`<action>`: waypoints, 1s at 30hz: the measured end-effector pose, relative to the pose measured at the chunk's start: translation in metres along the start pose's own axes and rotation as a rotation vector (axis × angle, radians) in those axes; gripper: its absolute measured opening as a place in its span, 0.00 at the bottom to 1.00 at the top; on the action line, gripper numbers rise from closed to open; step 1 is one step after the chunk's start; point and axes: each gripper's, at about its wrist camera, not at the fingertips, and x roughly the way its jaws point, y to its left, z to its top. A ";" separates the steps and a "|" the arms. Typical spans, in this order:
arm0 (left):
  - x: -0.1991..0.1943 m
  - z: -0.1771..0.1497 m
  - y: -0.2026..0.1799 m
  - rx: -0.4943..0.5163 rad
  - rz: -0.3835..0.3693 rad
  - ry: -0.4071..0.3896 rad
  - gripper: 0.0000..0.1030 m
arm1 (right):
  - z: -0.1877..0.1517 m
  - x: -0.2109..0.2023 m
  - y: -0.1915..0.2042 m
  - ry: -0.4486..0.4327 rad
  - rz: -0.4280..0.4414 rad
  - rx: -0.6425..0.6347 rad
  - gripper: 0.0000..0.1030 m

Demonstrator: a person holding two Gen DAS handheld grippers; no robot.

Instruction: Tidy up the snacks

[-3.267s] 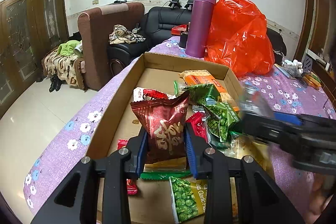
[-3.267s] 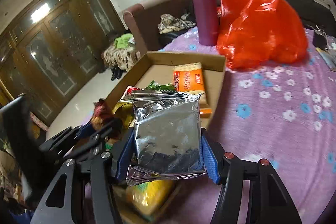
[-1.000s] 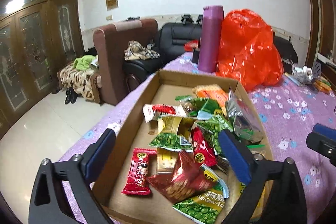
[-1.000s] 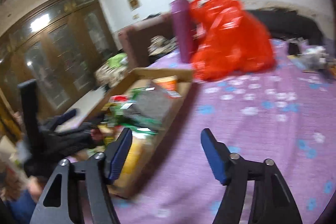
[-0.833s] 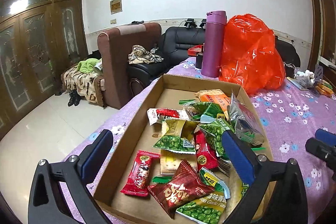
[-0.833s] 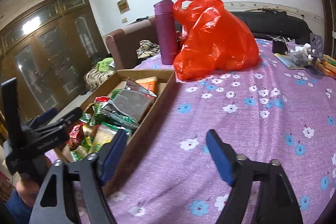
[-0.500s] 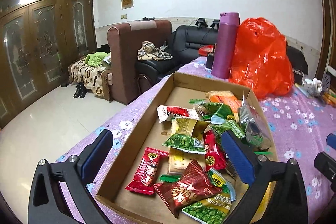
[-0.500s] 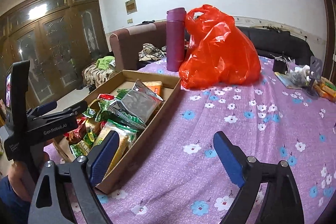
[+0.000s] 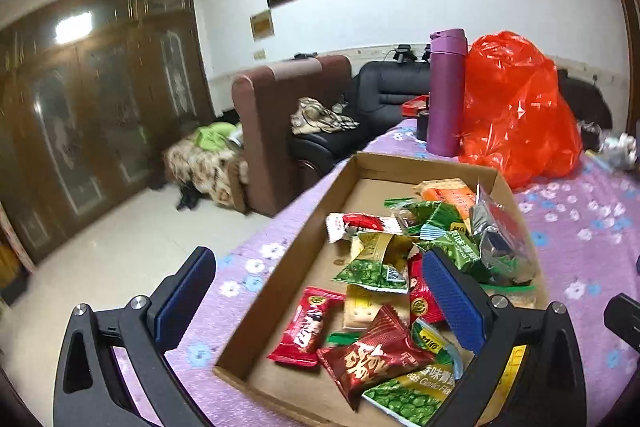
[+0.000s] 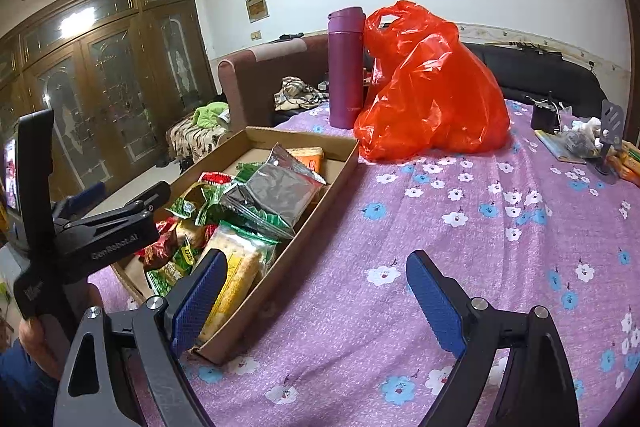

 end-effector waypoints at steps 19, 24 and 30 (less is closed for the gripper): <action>0.006 0.001 -0.002 0.024 -0.004 0.045 1.00 | -0.003 0.009 -0.005 0.051 0.037 0.048 0.91; 0.005 0.001 -0.001 0.027 -0.001 0.044 1.00 | -0.004 0.011 -0.004 0.054 0.027 0.044 0.91; 0.005 0.001 0.000 0.027 -0.005 0.047 1.00 | -0.004 0.010 -0.004 0.053 0.023 0.038 0.91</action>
